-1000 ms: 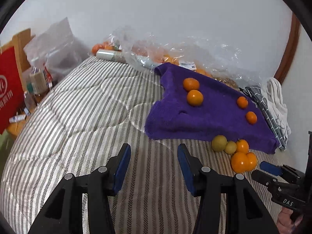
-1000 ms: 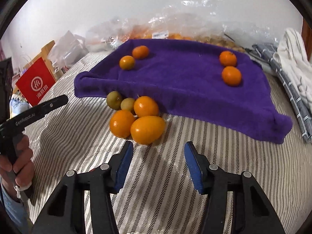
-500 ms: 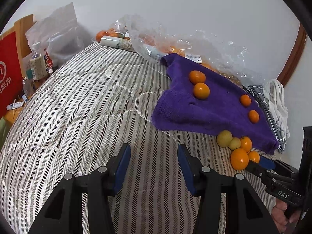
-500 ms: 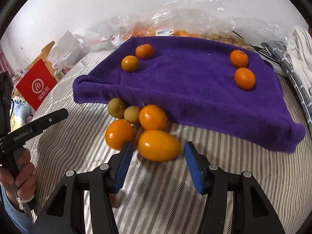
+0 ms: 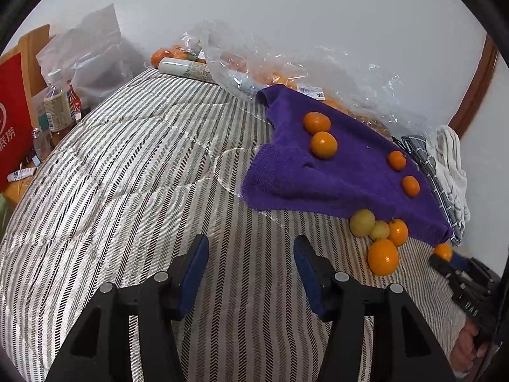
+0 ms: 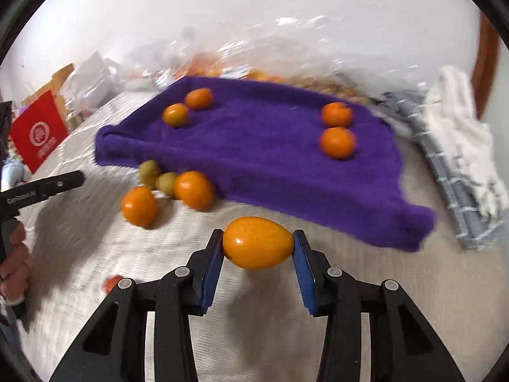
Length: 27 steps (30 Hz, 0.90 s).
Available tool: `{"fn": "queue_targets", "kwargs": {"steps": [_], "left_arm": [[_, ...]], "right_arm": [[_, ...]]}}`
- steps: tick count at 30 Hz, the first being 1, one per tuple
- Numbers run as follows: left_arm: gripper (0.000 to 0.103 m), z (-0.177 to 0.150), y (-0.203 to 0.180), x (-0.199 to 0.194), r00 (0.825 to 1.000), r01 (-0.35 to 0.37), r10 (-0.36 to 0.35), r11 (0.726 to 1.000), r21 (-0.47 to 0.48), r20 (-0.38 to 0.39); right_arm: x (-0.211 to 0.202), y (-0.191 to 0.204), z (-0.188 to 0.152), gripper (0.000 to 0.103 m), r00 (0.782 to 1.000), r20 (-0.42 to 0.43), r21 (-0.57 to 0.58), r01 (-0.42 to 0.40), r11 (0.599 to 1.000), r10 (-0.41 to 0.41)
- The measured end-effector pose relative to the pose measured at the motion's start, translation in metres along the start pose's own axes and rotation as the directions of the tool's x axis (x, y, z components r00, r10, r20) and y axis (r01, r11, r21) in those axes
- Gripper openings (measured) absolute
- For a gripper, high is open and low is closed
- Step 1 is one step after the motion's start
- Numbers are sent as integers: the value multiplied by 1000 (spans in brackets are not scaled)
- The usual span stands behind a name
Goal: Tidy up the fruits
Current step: 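Lift the oval kumquat with the right gripper while the left gripper grasps an orange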
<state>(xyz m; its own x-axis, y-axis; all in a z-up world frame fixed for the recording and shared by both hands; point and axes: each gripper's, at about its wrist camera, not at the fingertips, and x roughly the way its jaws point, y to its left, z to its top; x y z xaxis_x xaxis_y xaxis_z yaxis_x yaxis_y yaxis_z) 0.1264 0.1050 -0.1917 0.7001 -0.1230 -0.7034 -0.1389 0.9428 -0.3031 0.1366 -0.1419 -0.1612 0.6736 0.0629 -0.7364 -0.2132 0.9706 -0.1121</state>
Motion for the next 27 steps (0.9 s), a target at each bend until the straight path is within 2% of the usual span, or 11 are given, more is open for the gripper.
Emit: {"fn": "queue_targets", "kwargs": {"steps": [4, 10, 14, 20, 24, 27], "left_arm": [[58, 0, -2, 1, 1000, 5, -5, 1000, 12, -5], [59, 1, 0, 0, 1000, 22, -22, 1000, 3, -3], [59, 2, 2, -1, 999, 40, -40, 999, -7, -1], [59, 1, 1, -1, 998, 58, -58, 998, -2, -4], [60, 2, -4, 1, 999, 38, -38, 999, 24, -12], [60, 2, -16, 4, 1000, 0, 2, 997, 78, -24]], "right_arm": [[-11, -32, -10, 43, 996, 24, 69, 82, 994, -83], [-14, -62, -26, 43, 994, 6, 164, 110, 980, -113], [-11, -66, -30, 43, 995, 16, 190, 91, 978, -96], [-13, -82, -31, 43, 999, 46, 291, 3, 957, -17], [-13, -88, -33, 43, 998, 60, 317, -44, 947, 27], [-15, -92, -34, 43, 996, 80, 328, -70, 942, 46]]}}
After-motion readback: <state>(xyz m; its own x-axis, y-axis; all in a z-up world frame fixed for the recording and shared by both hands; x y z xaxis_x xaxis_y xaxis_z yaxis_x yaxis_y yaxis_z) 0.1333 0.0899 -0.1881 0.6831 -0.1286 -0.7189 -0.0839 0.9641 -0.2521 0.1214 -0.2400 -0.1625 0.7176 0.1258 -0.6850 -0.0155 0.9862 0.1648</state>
